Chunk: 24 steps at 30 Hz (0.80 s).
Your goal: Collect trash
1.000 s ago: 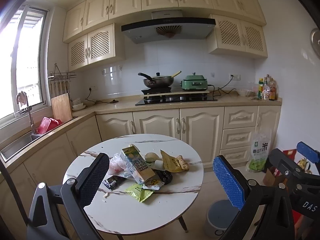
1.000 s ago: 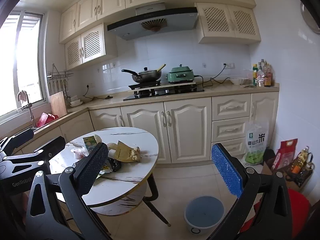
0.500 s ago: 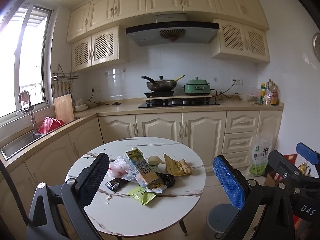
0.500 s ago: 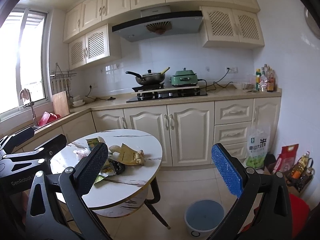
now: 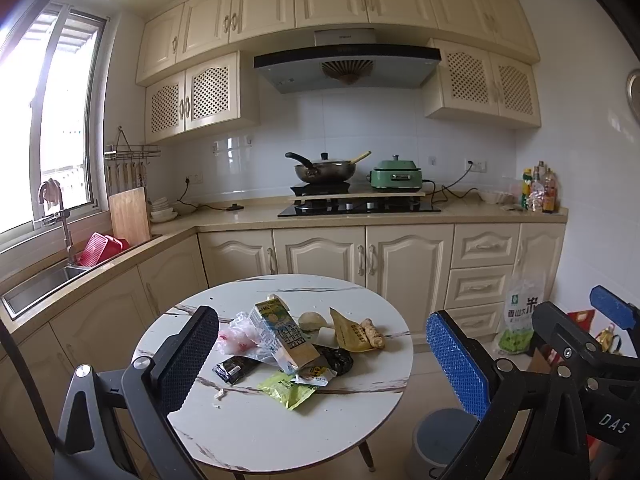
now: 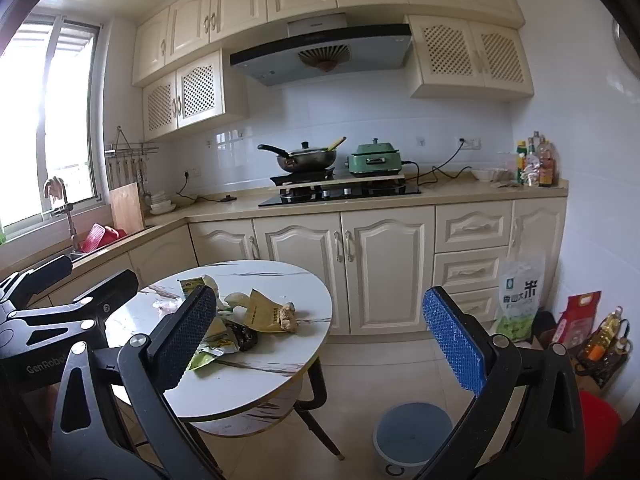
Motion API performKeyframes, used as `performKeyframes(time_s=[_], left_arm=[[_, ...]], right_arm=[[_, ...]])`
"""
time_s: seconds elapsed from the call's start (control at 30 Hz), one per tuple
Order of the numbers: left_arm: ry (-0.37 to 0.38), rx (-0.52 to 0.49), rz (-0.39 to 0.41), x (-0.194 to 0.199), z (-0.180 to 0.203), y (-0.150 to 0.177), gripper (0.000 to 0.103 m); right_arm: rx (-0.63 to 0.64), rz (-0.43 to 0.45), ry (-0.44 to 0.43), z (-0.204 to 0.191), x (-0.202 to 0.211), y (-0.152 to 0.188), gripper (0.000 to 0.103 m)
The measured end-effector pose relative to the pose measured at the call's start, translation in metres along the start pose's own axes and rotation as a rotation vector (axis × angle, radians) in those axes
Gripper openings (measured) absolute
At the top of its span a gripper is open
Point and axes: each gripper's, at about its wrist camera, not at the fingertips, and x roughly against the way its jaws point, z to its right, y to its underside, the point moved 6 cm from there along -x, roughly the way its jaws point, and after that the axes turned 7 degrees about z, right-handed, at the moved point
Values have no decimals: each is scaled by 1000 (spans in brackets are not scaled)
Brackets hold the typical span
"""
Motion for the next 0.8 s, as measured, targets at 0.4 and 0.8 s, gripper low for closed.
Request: performKeyframes(time_s=[0.4,0.8], left_arm=[[0,0,-1,-1,-1,2,102],[-4,3,-1,-2,-4,4,102]], right_arm=[[-5,-6,-8,-3,0,3,103],[-2,-9,-14,-7,0,5,103]])
